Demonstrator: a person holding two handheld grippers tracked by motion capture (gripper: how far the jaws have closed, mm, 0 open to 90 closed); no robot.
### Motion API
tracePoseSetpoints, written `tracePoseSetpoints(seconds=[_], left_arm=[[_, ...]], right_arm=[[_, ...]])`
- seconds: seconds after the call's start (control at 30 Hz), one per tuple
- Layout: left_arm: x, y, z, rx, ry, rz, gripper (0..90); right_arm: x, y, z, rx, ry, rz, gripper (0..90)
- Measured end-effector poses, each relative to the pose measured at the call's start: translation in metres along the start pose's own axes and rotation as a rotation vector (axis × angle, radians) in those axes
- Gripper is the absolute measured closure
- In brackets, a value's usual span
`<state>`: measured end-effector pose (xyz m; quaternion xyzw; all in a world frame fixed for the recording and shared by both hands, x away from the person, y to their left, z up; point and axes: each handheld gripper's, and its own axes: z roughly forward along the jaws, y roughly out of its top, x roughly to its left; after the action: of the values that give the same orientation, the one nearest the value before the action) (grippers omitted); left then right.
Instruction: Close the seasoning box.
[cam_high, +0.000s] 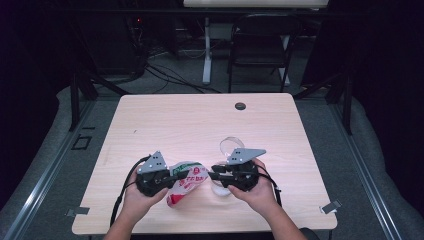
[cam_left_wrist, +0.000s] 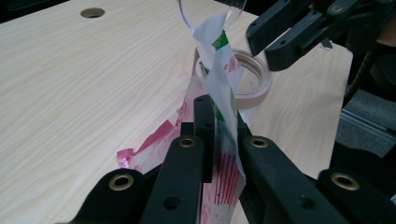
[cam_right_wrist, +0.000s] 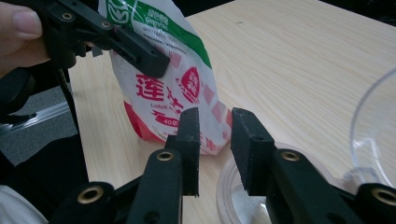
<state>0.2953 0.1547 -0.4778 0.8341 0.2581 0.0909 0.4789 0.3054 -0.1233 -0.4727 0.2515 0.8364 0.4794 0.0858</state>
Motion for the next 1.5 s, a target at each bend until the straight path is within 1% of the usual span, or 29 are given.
tracePoseSetpoints(seconds=[0.1, 0.23, 0.33, 0.37, 0.43, 0.5, 0.53, 0.57, 0.6, 0.67, 0.7, 0.77, 0.83, 0.9, 0.93, 0.97, 1.0, 1.07, 1.13, 1.17, 1.2, 1.23, 1.27, 1.3, 1.33, 1.37, 1.43, 1.5], left_arm=[[-0.001, -0.001, 0.000, -0.005, -0.003, -0.004, 88.8], [-0.001, -0.004, 0.000, -0.016, -0.015, -0.030, 88.2], [-0.002, -0.005, 0.000, -0.021, -0.011, -0.032, 87.6], [-0.002, -0.006, 0.000, -0.022, -0.008, -0.031, 87.4], [-0.004, -0.007, 0.000, -0.024, -0.007, -0.031, 86.4], [-0.005, -0.008, 0.001, -0.021, -0.003, -0.031, 84.8], [-0.005, -0.009, 0.001, -0.015, -0.002, -0.031, 83.7], [-0.005, -0.009, 0.001, -0.015, -0.002, -0.031, 81.0], [-0.005, -0.009, 0.001, -0.009, -0.002, -0.032, 81.0], [-0.005, -0.011, 0.001, -0.005, 0.007, -0.035, 75.7], [-0.005, -0.012, 0.001, -0.006, 0.007, -0.044, 73.3], [-0.006, -0.013, 0.001, 0.001, 0.019, -0.057, 67.0], [-0.007, -0.015, 0.002, 0.006, 0.033, -0.066, 65.1], [-0.009, -0.020, 0.003, 0.019, 0.041, -0.072, 60.9], [-0.012, -0.024, 0.005, 0.024, 0.061, -0.063, 58.5], [-0.013, -0.027, 0.005, 0.028, 0.074, -0.059, 54.6], [-0.015, -0.031, 0.006, 0.035, 0.089, -0.060, 52.6], [-0.016, -0.039, 0.008, 0.034, 0.110, -0.072, 49.9], [-0.015, -0.048, 0.009, 0.025, 0.143, -0.077, 46.3], [-0.013, -0.053, 0.010, 0.025, 0.150, -0.083, 45.5], [-0.012, -0.056, 0.011, 0.031, 0.155, -0.092, 44.9], [-0.011, -0.059, 0.013, 0.037, 0.160, -0.098, 42.1], [-0.009, -0.061, 0.014, 0.037, 0.162, -0.082, 40.3], [-0.008, -0.063, 0.016, 0.035, 0.171, -0.071, 40.3], [-0.007, -0.064, 0.016, 0.042, 0.174, -0.073, 40.0], [-0.006, -0.065, 0.017, 0.041, 0.172, -0.085, 39.8], [-0.005, -0.066, 0.019, 0.042, 0.168, -0.078, 39.9], [-0.005, -0.067, 0.023, 0.064, 0.150, -0.098, 39.9]], right_arm=[[0.002, 0.001, 0.007, 0.009, 0.007, -0.009, 73.1], [0.001, 0.002, 0.015, 0.020, 0.016, -0.010, 72.9], [0.000, 0.002, 0.019, 0.030, 0.025, -0.014, 72.9], [0.001, 0.001, 0.024, 0.043, 0.029, -0.018, 73.8], [0.001, 0.001, 0.027, 0.055, 0.030, -0.022, 77.1], [0.002, 0.000, 0.030, 0.066, 0.031, -0.036, 83.5], [0.002, 0.000, 0.030, 0.067, 0.034, -0.033, 85.9], [0.002, 0.000, 0.030, 0.067, 0.034, -0.033, 85.9], [0.001, 0.000, 0.031, 0.073, 0.045, -0.030, 90.0], [0.001, 0.000, 0.031, 0.073, 0.042, -0.026, 90.0], [0.001, 0.000, 0.031, 0.073, 0.040, -0.025, 90.0], [0.001, 0.000, 0.031, 0.072, 0.041, -0.025, 90.0], [0.002, 0.000, 0.030, 0.071, 0.041, -0.026, 90.0], [0.002, 0.000, 0.030, 0.068, 0.038, -0.026, 90.0], [0.002, 0.000, 0.030, 0.066, 0.038, -0.025, 90.0], [0.002, 0.001, 0.030, 0.063, 0.038, -0.022, 90.0], [0.002, 0.001, 0.030, 0.061, 0.040, -0.021, 90.0], [0.002, 0.002, 0.030, 0.061, 0.040, -0.024, 90.0], [0.002, 0.002, 0.031, 0.058, 0.042, -0.025, 90.0], [0.003, 0.003, 0.031, 0.053, 0.042, -0.024, 90.0], [0.003, 0.003, 0.031, 0.052, 0.043, -0.027, 90.0], [0.003, 0.003, 0.031, 0.050, 0.044, -0.027, 90.0], [0.003, 0.004, 0.031, 0.053, 0.045, -0.030, 90.0], [0.002, 0.004, 0.031, 0.051, 0.046, -0.030, 90.0], [0.002, 0.004, 0.031, 0.051, 0.048, -0.030, 90.0], [0.002, 0.004, 0.031, 0.051, 0.050, -0.031, 90.0], [0.002, 0.004, 0.031, 0.051, 0.052, -0.034, 90.0], [0.003, 0.004, 0.031, 0.051, 0.049, -0.034, 90.0]])
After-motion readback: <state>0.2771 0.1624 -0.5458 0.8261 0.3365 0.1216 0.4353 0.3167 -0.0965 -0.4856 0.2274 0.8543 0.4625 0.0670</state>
